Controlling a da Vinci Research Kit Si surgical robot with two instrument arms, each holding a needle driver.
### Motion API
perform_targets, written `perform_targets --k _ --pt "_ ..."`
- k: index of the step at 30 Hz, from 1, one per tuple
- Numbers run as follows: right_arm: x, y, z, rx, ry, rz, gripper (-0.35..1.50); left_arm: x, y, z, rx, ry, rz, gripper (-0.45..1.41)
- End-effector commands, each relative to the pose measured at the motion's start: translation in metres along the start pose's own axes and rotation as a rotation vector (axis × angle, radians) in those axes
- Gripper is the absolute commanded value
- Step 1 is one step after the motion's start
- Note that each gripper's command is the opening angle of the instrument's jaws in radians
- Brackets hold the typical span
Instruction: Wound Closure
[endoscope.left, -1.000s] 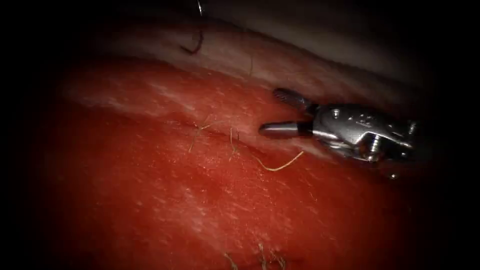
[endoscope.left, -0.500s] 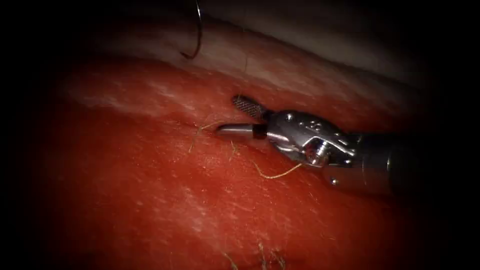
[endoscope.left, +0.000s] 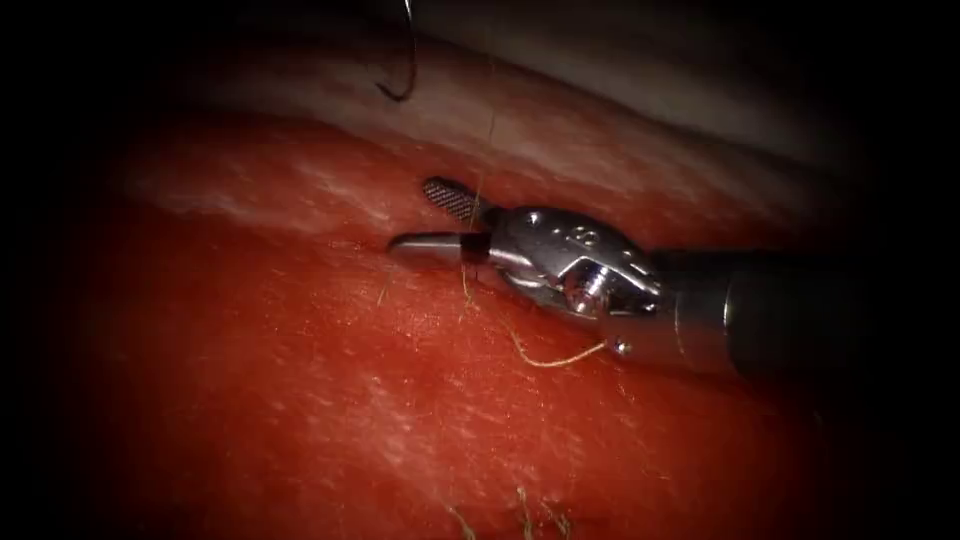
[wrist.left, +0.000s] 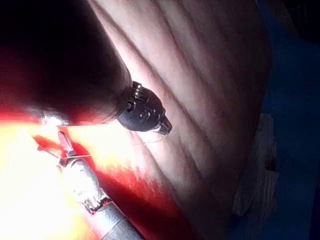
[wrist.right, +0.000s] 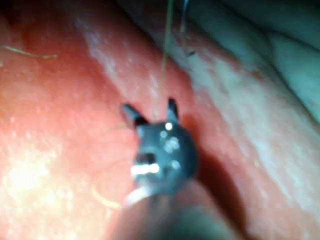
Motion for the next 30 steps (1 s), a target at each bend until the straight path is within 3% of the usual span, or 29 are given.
perform_targets --k 1,7,9,11,12,20,21,22,23,26,30 --pt "0.0001 -0.0004 0.0013 0.013 0.001 0.002 1.21 -0.0001 -0.0002 0.0007 -0.002 0.004 -0.001 -0.35" --pt "-0.0006 -0.0011 0.0027 0.051 -0.005 -0.005 1.21 0.0004 0.0002 0.0005 -0.008 0.012 -0.004 -0.35" --pt "-0.0007 -0.0011 0.0026 0.056 -0.007 -0.006 1.11 0.0005 0.0003 0.0005 -0.008 0.012 -0.004 -0.35" --pt "-0.0008 -0.0012 0.0025 0.067 -0.010 -0.007 0.74 0.0006 0.0004 0.0005 -0.008 0.012 -0.004 -0.35" --pt "-0.0009 -0.0013 0.0023 0.093 -0.018 -0.004 -0.35 0.0006 0.0005 0.0006 -0.011 0.014 -0.004 -0.35" --pt "-0.0002 -0.0010 0.0014 0.082 0.010 -0.048 -0.35 0.0007 0.0006 0.0001 -0.017 0.017 0.002 -0.35" --pt "0.0000 -0.0009 0.0012 0.079 0.028 -0.047 -0.25 0.0007 0.0005 -0.0001 -0.019 0.018 0.002 -0.35" --pt "0.0006 -0.0007 0.0008 0.030 0.056 -0.039 0.94 0.0006 0.0003 -0.0004 -0.025 0.020 0.003 -0.35" --pt "0.0010 -0.0006 0.0006 0.004 0.061 -0.035 1.26 0.0004 0.0002 -0.0006 -0.022 0.018 0.004 -0.35" --pt "0.0021 -0.0002 -0.0007 -0.047 0.067 -0.023 1.48 -0.0001 0.0001 -0.0009 -0.019 0.013 0.009 -0.35" --pt "0.0026 0.0009 -0.0041 -0.058 0.061 -0.018 1.48 -0.0021 0.0007 -0.0018 -0.027 -0.013 0.030 -0.35"
